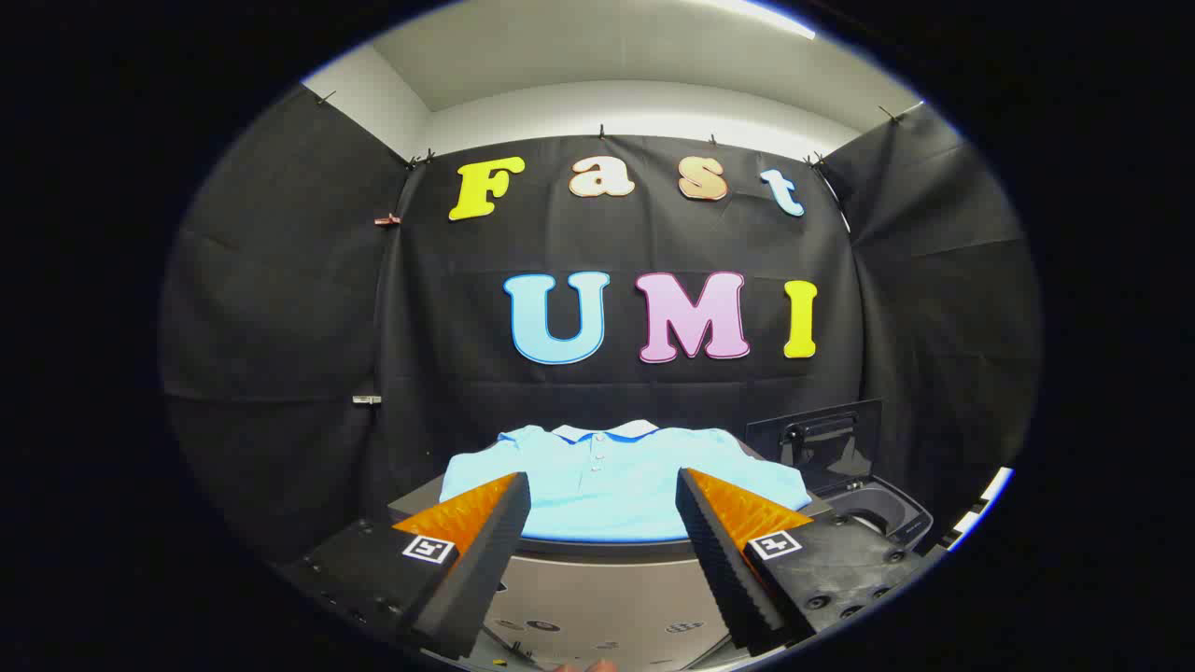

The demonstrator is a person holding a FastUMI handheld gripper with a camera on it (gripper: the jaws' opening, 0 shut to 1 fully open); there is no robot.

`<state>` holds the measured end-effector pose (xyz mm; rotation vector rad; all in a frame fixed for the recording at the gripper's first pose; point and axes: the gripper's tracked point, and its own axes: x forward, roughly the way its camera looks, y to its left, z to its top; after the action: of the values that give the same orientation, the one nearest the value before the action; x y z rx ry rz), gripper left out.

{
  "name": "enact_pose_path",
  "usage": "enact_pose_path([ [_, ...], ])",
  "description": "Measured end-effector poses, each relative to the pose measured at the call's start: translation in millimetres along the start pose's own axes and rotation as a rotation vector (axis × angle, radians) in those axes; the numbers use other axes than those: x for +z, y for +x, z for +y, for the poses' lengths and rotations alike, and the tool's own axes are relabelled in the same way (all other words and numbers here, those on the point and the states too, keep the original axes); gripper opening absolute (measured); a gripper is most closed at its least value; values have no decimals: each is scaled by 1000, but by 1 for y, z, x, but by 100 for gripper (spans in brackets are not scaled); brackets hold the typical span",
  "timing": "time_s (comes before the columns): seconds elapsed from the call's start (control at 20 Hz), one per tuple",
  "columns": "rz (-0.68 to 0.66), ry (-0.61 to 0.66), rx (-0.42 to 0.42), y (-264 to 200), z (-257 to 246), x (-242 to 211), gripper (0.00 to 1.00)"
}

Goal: Put the clothes into the washing machine and then close the washing machine lid.

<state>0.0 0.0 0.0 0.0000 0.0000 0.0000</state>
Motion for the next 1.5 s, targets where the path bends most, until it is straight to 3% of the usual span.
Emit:
enact_pose_path([
  [0.95, 17, 3, 3, 6, 3, -7, 98],
  [1.5, 66, -11, 0, 64, 9, 11, 98],
])
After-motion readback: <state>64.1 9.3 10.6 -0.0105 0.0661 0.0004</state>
